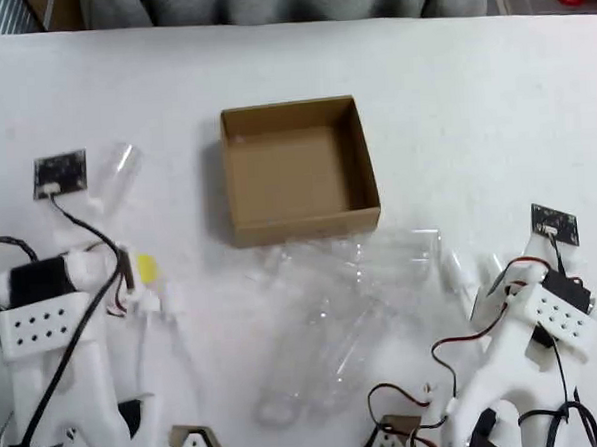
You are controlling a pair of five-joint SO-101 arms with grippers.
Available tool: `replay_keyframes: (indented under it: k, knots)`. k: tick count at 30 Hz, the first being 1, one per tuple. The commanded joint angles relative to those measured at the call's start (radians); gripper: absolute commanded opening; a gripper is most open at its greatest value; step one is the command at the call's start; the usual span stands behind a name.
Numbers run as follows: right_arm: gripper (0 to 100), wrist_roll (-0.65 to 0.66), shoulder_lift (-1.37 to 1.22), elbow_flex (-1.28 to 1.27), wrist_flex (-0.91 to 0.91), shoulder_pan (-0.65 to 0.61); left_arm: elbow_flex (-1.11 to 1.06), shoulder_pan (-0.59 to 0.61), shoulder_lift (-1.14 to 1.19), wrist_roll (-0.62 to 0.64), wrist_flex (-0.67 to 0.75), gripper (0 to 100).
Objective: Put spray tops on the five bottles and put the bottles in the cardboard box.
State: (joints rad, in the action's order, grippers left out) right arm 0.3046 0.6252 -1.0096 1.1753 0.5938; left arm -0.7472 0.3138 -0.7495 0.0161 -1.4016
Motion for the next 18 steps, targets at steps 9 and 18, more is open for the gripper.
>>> replay_keyframes:
  k: [9,18]
  knots:
    - [1.6,0.0,0.024,0.006,-0.013,0.01,0.155,-0.544,-0.022,-0.06,-0.184,24]
    - [1.6,0.0,0.024,0.006,-0.013,0.01,-0.061,-0.917,-0.021,-0.054,0.044,25]
